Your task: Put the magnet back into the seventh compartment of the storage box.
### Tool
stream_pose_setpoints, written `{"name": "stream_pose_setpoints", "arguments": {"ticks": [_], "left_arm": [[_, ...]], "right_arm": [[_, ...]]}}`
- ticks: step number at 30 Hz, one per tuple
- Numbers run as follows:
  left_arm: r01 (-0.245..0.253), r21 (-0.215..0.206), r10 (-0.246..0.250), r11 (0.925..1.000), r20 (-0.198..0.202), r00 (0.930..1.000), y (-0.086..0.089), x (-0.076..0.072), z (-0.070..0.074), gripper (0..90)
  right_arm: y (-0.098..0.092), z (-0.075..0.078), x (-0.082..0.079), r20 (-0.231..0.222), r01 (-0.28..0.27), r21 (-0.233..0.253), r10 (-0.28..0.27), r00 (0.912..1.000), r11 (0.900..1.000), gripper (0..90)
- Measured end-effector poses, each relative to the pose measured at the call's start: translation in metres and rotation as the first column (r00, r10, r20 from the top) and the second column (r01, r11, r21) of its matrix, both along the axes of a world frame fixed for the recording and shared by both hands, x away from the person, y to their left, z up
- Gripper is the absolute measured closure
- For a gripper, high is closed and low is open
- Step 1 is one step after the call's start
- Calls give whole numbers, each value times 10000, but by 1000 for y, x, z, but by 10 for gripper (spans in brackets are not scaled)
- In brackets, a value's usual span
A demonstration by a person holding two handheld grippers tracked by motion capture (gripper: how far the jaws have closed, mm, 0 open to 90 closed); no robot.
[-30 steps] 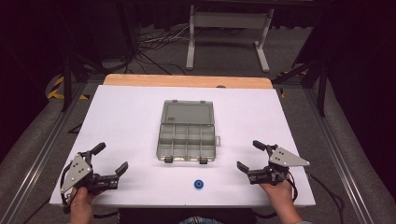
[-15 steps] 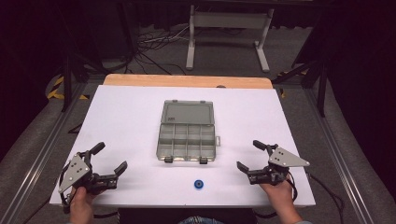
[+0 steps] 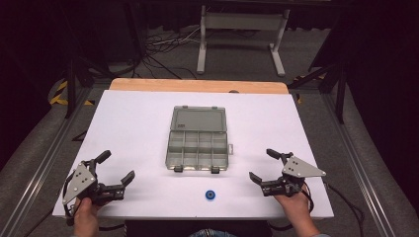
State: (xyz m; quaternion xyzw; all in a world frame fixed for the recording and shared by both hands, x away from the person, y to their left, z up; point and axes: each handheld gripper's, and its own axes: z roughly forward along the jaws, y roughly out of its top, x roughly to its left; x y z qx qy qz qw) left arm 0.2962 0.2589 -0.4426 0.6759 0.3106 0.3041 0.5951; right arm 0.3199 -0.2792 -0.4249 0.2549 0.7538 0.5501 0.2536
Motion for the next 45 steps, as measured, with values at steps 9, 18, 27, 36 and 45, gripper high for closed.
{"name": "stream_pose_setpoints", "arguments": {"ticks": [9,18,27,36,45], "left_arm": [[-5,35,5,10000,13,10000,0,0,0,4],[-46,27,45,10000,14,10000,0,0,0,5],[-47,76,47,10000,-15,10000,1,-1,0,5],[-41,33,41,10000,12,10000,0,0,0,4],[-31,51,31,10000,14,10000,1,0,0,5]], "right_arm": [[9,8,1,58,-330,-4,330,9994,9995,36],[30,15,9,49,-807,39,807,9967,9967,33],[49,22,18,-43,-1250,75,1250,9921,9921,26],[62,24,24,-354,-1602,137,1606,9864,9870,10],[71,26,26,-558,-1817,183,1825,9816,9832,0]]}}
